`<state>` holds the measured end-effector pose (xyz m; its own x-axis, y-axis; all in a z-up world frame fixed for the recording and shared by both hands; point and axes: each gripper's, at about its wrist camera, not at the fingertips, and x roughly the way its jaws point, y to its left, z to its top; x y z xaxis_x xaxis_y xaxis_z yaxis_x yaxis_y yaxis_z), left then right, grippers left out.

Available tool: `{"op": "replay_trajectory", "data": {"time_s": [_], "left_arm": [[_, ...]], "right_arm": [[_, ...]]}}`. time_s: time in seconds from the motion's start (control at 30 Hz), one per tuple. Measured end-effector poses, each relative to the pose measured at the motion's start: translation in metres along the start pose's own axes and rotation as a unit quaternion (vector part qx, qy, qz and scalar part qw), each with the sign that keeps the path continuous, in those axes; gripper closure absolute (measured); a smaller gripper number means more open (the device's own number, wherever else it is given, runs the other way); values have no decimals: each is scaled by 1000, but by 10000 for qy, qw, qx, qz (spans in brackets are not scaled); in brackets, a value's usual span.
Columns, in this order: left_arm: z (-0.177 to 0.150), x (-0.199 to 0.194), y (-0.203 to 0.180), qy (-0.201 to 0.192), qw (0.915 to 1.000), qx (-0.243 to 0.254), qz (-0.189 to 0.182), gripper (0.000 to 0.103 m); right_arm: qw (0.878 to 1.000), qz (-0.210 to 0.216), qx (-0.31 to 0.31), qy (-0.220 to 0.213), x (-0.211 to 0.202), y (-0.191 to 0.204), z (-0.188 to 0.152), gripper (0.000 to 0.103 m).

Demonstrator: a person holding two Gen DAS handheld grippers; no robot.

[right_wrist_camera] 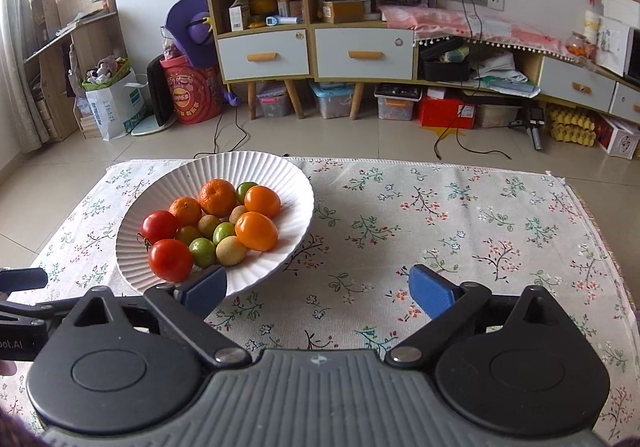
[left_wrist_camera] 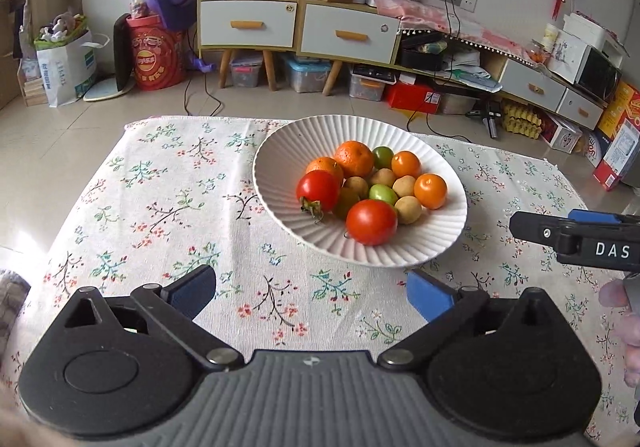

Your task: Organize fruits

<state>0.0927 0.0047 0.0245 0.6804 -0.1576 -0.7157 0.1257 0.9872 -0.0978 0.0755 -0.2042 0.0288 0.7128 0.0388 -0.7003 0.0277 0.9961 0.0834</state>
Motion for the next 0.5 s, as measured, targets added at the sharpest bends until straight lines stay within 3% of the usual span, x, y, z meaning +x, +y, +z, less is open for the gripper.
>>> {"op": "replay_trajectory", "data": {"time_s": [0.23,0.33,0.5], "left_arm": [[-12,-14,-5,233,9988,-32,430,4],[-16,-17,-7,458,9976,-77,515,4],[-22,-29,-11,519,9957,-5,764,4]], "right_arm": [[9992,39,257,302,-16,11,-11,1],[9971,-181,452,589,-18,13,-12,1],[9920,-77,700,1047,-24,15,-20,1]]}}
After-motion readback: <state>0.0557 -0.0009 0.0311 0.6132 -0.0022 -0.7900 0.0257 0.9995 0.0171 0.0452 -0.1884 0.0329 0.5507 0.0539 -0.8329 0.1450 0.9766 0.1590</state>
